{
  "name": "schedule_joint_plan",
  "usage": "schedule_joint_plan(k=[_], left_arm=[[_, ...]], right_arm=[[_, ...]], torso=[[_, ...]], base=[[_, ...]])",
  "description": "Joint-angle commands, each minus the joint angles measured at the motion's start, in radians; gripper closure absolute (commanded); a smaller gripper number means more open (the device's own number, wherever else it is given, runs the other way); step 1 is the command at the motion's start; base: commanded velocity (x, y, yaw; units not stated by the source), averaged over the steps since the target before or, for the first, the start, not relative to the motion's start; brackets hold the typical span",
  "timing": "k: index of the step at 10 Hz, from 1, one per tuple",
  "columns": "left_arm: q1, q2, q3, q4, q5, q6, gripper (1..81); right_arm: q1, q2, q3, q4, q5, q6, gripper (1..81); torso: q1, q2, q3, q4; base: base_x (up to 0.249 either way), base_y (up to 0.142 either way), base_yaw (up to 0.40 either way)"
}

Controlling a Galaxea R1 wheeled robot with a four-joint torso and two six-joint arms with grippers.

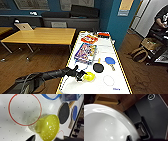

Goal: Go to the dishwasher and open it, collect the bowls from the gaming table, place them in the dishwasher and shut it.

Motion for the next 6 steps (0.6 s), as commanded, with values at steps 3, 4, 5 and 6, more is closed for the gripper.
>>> schedule_joint_plan(k=[3, 4, 5, 6], left_arm=[[-0.134, 0.055, -0.005, 0.092, 0.030, -0.066, 1.0], [-0.131, 0.055, -0.006, 0.094, 0.029, -0.066, 1.0], [-0.123, 0.053, -0.008, 0.094, 0.029, -0.066, 1.0], [-0.116, 0.056, -0.019, 0.094, 0.029, -0.066, 1.0]], right_arm=[[0.035, -0.027, 0.032, -0.032, -0.023, -0.007, 81.1], [0.037, -0.027, 0.032, -0.032, -0.023, -0.007, 81.1], [0.038, -0.027, 0.033, -0.033, -0.023, -0.007, 81.1], [0.040, -0.027, 0.038, -0.033, -0.024, -0.007, 81.1]], torso=[[0.000, 0.000, 0.000, 0.000], [0.000, 0.000, 0.000, 0.000], [0.000, 0.000, 0.000, 0.000], [0.000, 0.000, 0.000, 0.000]], base=[[0.000, 0.000, 0.000], [0.000, 0.000, 0.000], [0.000, 0.000, 0.000], [0.000, 0.000, 0.000]])
